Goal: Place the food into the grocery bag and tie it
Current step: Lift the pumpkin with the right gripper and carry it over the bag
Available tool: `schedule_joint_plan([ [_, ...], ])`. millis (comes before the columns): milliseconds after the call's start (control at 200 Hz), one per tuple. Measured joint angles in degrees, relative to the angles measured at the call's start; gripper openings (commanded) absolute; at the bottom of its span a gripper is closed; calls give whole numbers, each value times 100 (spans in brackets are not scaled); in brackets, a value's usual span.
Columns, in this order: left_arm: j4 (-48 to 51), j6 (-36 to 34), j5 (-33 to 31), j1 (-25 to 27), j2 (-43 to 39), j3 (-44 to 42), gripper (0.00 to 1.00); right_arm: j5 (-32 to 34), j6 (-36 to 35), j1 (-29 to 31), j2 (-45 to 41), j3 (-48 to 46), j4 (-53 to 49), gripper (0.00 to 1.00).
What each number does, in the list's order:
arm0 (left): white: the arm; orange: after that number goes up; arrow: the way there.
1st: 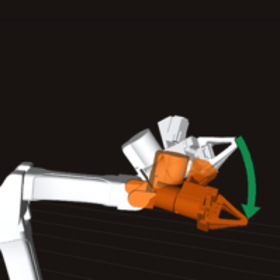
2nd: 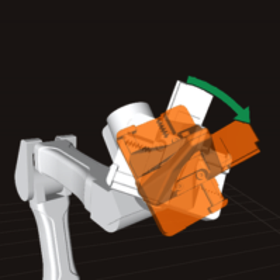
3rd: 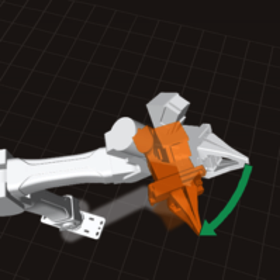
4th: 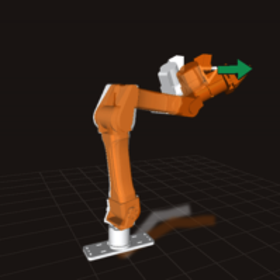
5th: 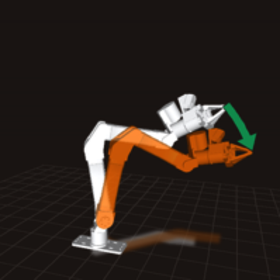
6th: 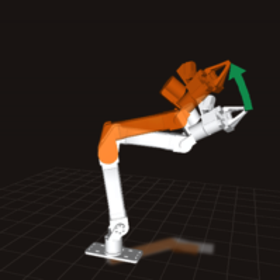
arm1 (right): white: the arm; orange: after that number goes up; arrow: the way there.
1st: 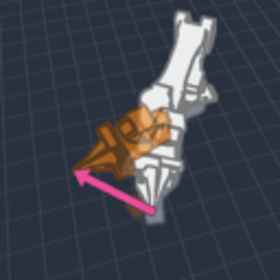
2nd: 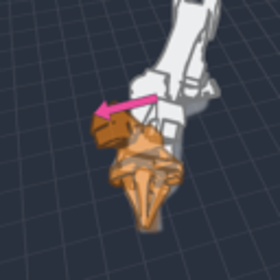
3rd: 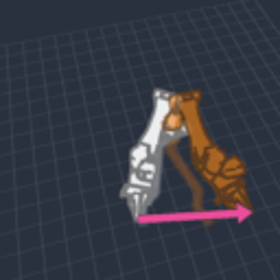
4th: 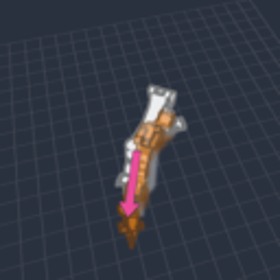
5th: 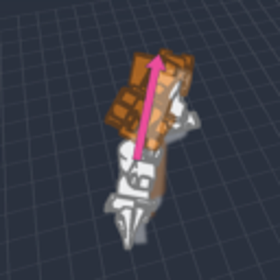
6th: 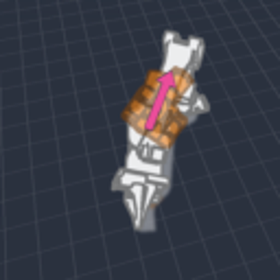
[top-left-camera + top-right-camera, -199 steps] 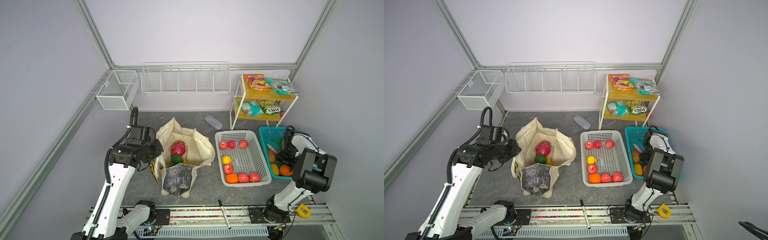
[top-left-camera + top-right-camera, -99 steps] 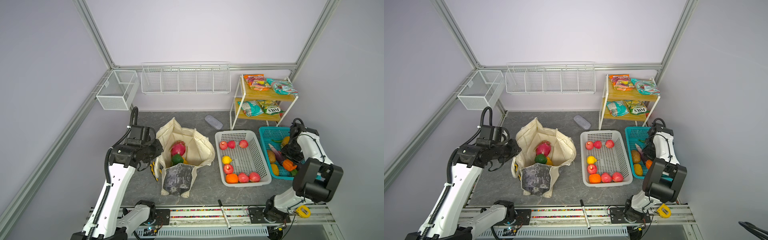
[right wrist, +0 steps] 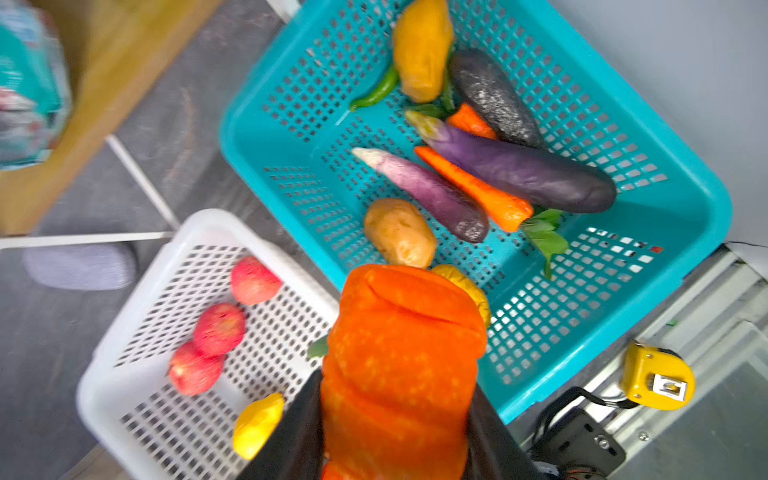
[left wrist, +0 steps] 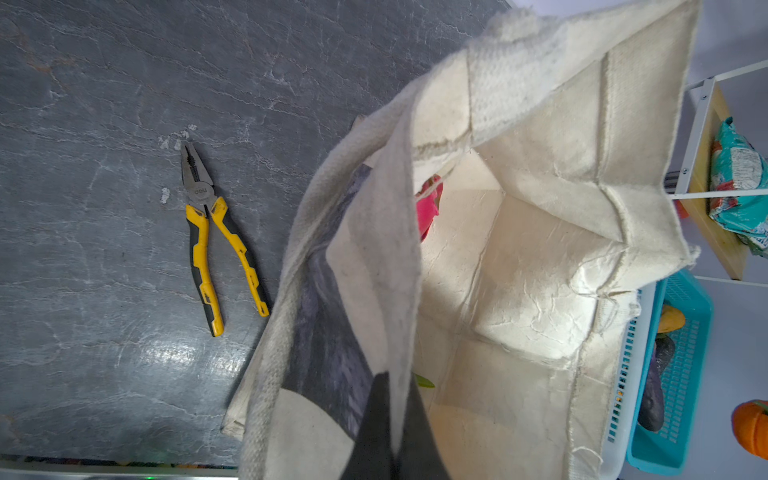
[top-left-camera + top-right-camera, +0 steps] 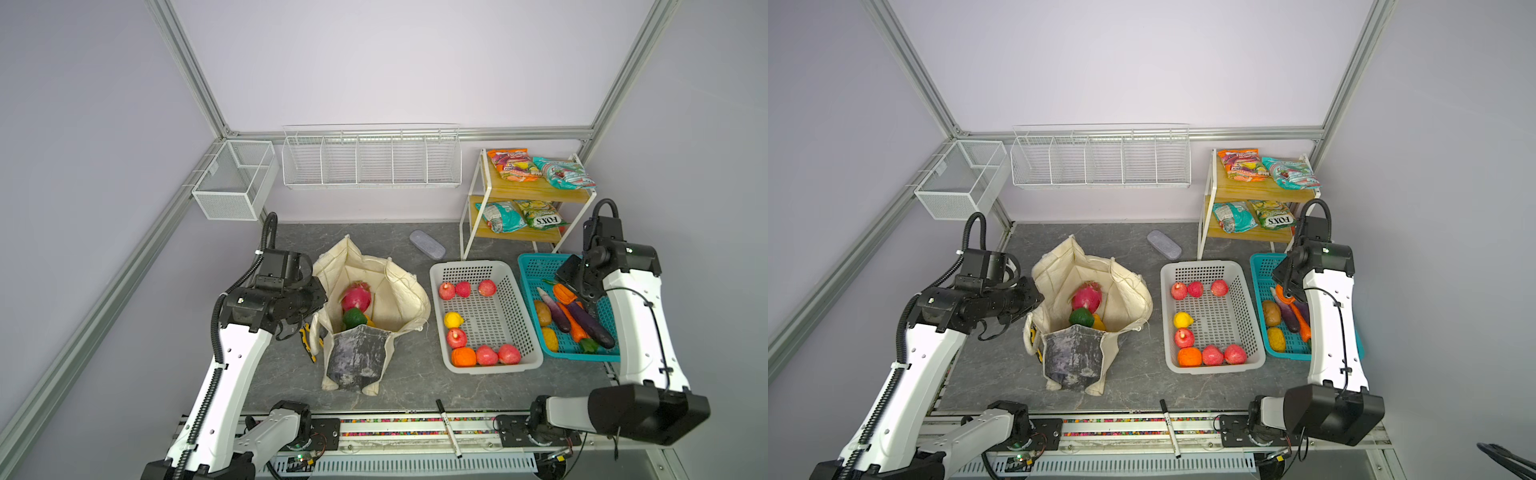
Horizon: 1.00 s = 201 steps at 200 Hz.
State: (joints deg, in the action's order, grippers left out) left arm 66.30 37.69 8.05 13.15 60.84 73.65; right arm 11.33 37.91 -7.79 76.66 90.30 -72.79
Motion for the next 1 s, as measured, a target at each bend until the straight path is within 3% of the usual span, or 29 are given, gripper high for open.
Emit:
schedule_joint_plan([
  [185, -26, 0, 42, 0, 48, 0, 0, -245, 411, 916, -284, 498, -37, 42],
  [420, -46, 0, 87, 7, 81, 2, 0, -330, 918, 2653, -85, 1307, 59, 42],
  [725, -46, 0, 83, 7, 98, 9, 0, -352, 1156, 4841, 1357, 2452, 739, 43],
  [1005, -42, 0, 79, 11, 22, 9, 0, -686, 844, 6194, 2909, 3456, 1113, 44],
])
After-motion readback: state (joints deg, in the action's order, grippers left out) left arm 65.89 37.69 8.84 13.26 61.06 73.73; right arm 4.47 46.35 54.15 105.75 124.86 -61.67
